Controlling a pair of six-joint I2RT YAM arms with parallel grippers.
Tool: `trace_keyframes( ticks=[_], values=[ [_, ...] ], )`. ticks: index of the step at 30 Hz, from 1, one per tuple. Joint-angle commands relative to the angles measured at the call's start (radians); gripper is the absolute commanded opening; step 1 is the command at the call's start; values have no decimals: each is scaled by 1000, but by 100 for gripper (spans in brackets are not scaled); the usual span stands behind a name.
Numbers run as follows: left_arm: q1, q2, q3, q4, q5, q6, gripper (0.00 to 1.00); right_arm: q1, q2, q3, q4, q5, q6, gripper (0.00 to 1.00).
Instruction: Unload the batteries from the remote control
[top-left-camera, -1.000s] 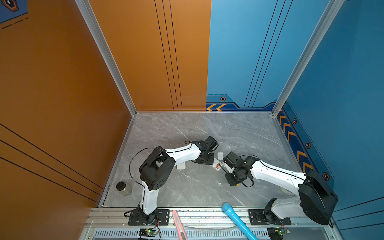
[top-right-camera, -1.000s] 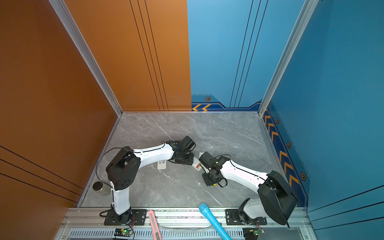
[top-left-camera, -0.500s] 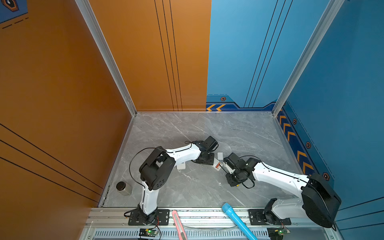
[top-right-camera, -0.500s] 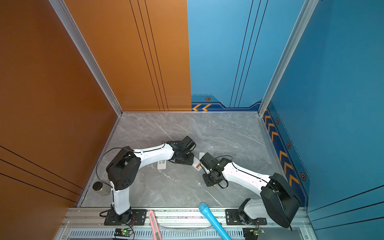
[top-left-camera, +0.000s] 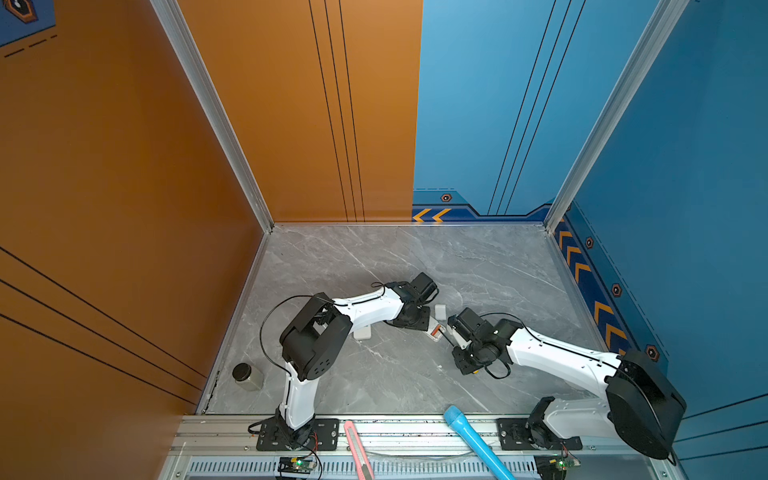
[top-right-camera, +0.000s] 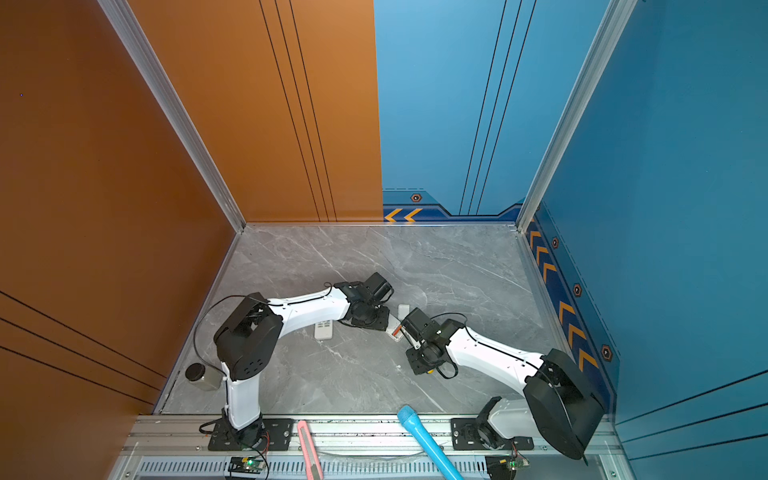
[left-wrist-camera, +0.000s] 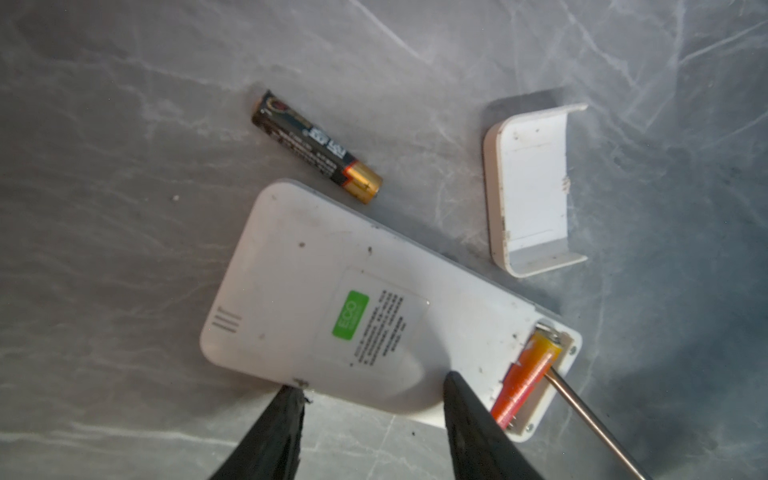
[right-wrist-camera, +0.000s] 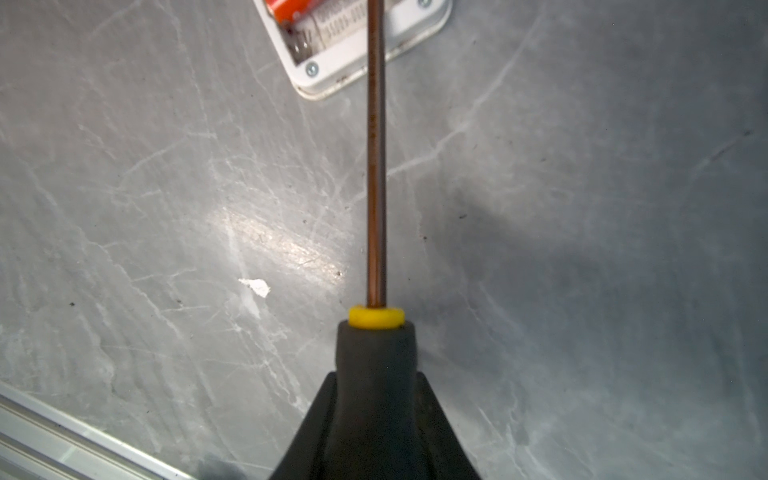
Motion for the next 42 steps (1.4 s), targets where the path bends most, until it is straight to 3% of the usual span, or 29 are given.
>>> trace_keyframes(
  ticks=[1,42],
  values=[
    [-20,84,-26,-34,-10,18,54,14,-6,-14,61,88,43,0],
    [-37,136,-13,-37,-25,38,52,70,39,-114,230,185,113,0]
  ],
)
